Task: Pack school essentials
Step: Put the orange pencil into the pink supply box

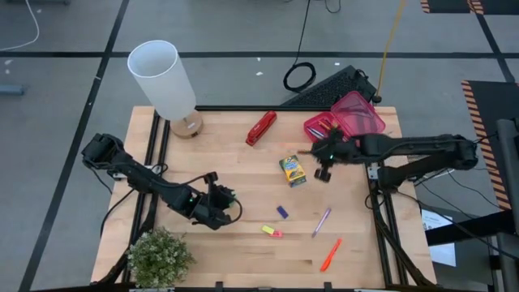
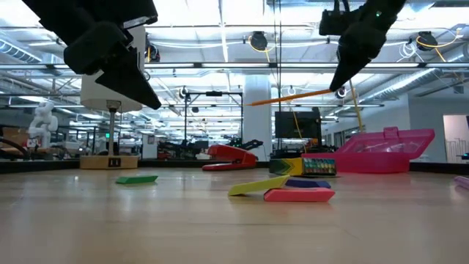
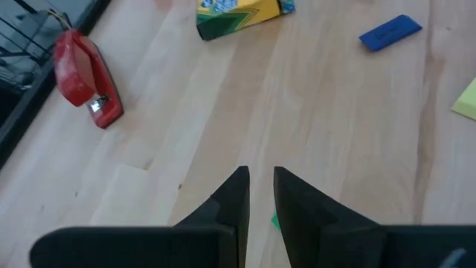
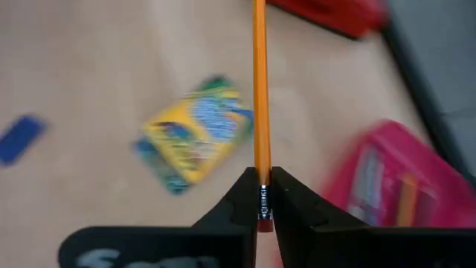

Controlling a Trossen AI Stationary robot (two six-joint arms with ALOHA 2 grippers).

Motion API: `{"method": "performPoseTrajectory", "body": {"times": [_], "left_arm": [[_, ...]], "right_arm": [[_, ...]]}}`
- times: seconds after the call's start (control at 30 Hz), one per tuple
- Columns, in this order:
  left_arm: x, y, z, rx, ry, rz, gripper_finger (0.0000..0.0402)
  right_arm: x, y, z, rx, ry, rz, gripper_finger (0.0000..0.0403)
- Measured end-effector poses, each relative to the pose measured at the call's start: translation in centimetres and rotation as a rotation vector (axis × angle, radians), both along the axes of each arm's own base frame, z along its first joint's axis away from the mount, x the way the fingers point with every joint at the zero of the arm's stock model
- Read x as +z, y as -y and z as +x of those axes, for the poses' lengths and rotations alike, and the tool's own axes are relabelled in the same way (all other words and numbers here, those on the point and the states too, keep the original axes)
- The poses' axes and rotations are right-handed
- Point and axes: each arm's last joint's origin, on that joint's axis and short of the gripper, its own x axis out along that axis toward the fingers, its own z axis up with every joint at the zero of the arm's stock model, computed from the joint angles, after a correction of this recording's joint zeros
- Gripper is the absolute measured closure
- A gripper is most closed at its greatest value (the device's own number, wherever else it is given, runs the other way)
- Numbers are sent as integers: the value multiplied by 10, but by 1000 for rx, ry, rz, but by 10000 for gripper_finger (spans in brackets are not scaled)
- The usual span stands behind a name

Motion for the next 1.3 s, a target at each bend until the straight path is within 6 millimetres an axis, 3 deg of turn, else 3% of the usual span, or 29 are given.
{"method": "performPoseTrajectory", "body": {"times": [0.13, 0.37, 0.63, 0.97, 1.3], "left_arm": [[1, -2, 1, 21, 17, 34, 337], [1, -8, 3, 42, 16, 38, 337], [1, -12, 6, 36, 11, 21, 337], [3, -10, 10, -12, 30, 23, 337], [4, -10, 10, -14, 29, 24, 337]], "right_arm": [[3, 25, -15, -136, -7, -32, 385], [-15, 67, -39, -339, -97, -26, 385], [-29, 98, -62, -516, -159, -5, 385], [-47, 114, -67, -554, -303, 52, 385], [-55, 114, -67, -557, -380, 91, 385]]}}
